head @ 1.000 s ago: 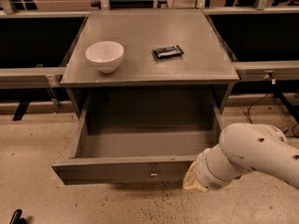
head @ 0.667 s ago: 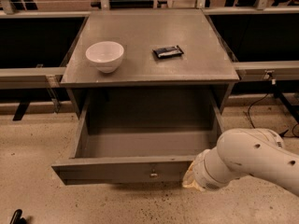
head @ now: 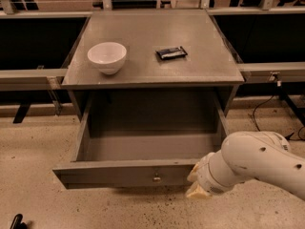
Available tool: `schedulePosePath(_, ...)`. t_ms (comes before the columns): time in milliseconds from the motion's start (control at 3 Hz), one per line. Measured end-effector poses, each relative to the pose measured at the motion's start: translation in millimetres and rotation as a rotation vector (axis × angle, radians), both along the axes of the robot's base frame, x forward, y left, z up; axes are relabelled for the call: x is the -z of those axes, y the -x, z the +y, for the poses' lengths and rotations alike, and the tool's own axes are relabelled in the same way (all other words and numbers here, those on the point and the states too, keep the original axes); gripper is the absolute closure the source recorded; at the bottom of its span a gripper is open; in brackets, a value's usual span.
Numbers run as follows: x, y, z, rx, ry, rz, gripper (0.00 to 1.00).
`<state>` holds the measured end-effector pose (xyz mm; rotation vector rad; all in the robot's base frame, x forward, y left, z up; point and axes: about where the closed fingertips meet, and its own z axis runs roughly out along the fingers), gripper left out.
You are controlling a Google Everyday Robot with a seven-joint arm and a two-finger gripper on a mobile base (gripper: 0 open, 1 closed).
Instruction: Close top drawer
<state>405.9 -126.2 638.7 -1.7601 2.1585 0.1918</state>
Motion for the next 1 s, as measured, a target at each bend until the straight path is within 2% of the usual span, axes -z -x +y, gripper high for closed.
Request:
schedulePosePath(333,0.0,0.0,0.0,0.000,0.000,0.000,0.00)
schedulePosePath(667,0.0,0.0,0.0,0.000,0.000,0.000,0.00)
schedulePosePath(1000,7.0,-6.2,4.0,-0.040,-0.001,-0.005,0.18)
